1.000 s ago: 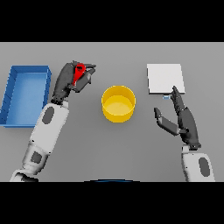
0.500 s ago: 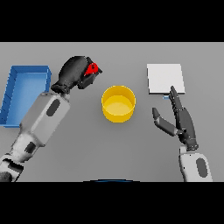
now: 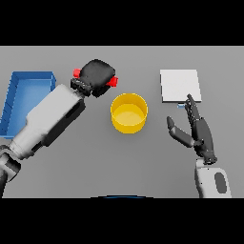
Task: Pick up the red beaker and tilt it to pour out 1 green nut into yellow bowl. Pick up the yellow bowl and place it on the metallic measuring scale.
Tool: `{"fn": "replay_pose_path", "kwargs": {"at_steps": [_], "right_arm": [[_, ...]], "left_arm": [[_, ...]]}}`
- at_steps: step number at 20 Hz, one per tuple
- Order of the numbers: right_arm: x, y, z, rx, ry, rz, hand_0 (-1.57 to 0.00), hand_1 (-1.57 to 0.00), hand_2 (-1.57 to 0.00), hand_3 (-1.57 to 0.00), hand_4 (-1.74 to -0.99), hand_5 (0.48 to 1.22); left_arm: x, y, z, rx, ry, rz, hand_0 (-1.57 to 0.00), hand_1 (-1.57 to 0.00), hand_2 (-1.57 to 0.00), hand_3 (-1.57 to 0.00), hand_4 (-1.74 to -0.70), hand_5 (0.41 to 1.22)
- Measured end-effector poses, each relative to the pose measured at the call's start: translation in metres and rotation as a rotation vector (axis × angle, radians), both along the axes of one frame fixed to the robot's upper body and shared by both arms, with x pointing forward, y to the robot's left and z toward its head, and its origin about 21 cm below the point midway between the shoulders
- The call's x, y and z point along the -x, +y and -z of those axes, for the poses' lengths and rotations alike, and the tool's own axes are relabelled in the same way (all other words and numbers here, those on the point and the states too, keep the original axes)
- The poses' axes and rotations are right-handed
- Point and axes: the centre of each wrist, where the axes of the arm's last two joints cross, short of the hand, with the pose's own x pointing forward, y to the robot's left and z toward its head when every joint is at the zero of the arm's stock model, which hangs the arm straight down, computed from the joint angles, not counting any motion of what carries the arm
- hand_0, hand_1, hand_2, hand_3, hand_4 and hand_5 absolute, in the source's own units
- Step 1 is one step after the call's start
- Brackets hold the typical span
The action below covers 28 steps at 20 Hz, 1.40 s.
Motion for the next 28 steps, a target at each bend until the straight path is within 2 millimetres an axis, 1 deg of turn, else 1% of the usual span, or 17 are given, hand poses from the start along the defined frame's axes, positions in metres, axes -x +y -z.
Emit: {"fn": "replay_pose_path", "kwargs": {"at_steps": [1,3,5,6,7,9,10,13,16,17,20,22,23,25,26,27,28], "right_arm": [[-0.001,0.002,0.0,-0.005,-0.004,0.004,0.0,0.0,0.0,0.0,-1.283,0.644],[0.001,0.0,0.003,-0.016,0.006,0.004,0.0,0.0,0.0,0.0,-1.299,0.627],[0.0,0.0,0.004,-0.032,0.013,0.005,0.0,0.0,0.0,0.0,-1.299,0.612],[0.004,-0.001,0.005,-0.046,0.006,-0.004,0.0,0.0,0.0,0.0,-1.301,0.607],[0.001,-0.005,0.007,-0.037,0.023,0.008,0.0,0.0,0.0,0.0,-1.296,0.606],[0.002,0.001,0.004,-0.038,-0.011,-0.001,0.0,0.0,0.0,0.0,-1.299,0.605],[-0.001,-0.001,0.002,-0.038,-0.015,0.003,0.0,0.0,0.0,0.0,-1.3,0.601],[0.002,-0.005,0.002,-0.023,-0.01,0.01,0.0,0.0,0.0,0.0,-1.299,0.601],[0.0,-0.002,0.005,-0.019,0.0,0.002,0.0,0.0,0.0,0.0,-1.29,0.604],[-0.003,-0.005,0.001,-0.017,-0.001,0.005,0.0,0.0,0.0,0.0,-1.287,0.604],[0.0,-0.004,0.005,-0.013,-0.003,0.009,0.0,0.0,0.0,0.0,-1.29,0.607],[-0.001,-0.005,0.003,-0.001,0.003,0.01,0.0,0.0,0.0,0.0,-1.289,0.604],[-0.001,0.001,0.003,-0.008,-0.003,0.005,0.0,0.0,0.0,0.0,-1.28,0.601],[0.001,-0.003,0.004,0.001,0.002,0.016,0.0,0.0,0.0,0.0,-1.282,0.603],[0.0,0.0,0.003,0.009,-0.004,0.007,0.0,0.0,0.0,0.0,-1.277,0.598],[0.001,-0.002,0.002,0.016,-0.016,0.008,0.0,0.0,0.0,0.0,-1.274,0.592],[-0.001,-0.001,0.001,0.013,-0.012,0.013,0.0,0.0,0.0,0.0,-1.268,0.589]], "left_arm": [[-0.001,-0.005,-0.002,-0.06,0.002,-0.001,-1.57,-1.57,-1.57,-1.33,-1.68,1.216],[-0.001,-0.016,-0.004,-0.177,0.0,0.027,-1.57,-1.57,-1.57,-1.3,-1.69,1.218],[-0.002,-0.027,-0.009,-0.261,-0.019,0.055,-1.57,-1.57,-1.57,-1.24,-1.7,1.219],[-0.002,-0.031,-0.01,-0.295,-0.029,0.072,-1.57,-1.57,-1.57,-1.2,-1.71,1.219],[-0.001,-0.033,-0.01,-0.336,-0.027,0.095,-1.57,-1.57,-1.57,-1.28,-1.71,1.22],[-0.002,-0.041,-0.013,-0.401,-0.056,0.142,-1.57,-1.57,-1.57,-1.38,-1.72,1.22],[-0.003,-0.047,-0.017,-0.431,-0.084,0.15,-1.57,-1.57,-1.57,-1.42,-1.73,1.22],[0.0,-0.057,-0.014,-0.535,-0.126,0.198,-1.57,-1.57,-1.57,-1.49,-1.73,1.221],[0.005,-0.066,-0.005,-0.606,-0.169,0.248,-1.57,-1.57,-1.57,-1.53,-1.74,1.221],[0.005,-0.068,-0.004,-0.639,-0.192,0.251,-1.57,-1.57,-1.57,-1.54,-1.74,1.221],[0.005,-0.077,-0.011,-0.761,-0.218,0.302,-1.57,-1.57,-1.57,-1.55,-1.74,1.221],[0.009,-0.084,-0.008,-0.812,-0.226,0.331,-1.57,-1.57,-1.57,-1.56,-1.74,1.221],[0.009,-0.086,-0.009,-0.835,-0.231,0.331,-1.57,-1.57,-1.57,-1.56,-1.74,1.221],[0.011,-0.09,-0.006,-0.871,-0.237,0.338,-1.57,-1.57,-1.57,-1.57,-1.74,1.221],[0.012,-0.09,-0.004,-0.892,-0.24,0.34,-1.57,-1.57,-1.57,-1.57,-1.74,1.221],[0.01,-0.091,-0.008,-0.916,-0.25,0.34,-1.57,-1.57,-1.57,-1.57,-1.74,1.221],[0.009,-0.096,-0.01,-0.931,-0.268,0.342,-1.57,-1.57,-1.57,-1.57,-1.74,1.221]]}}
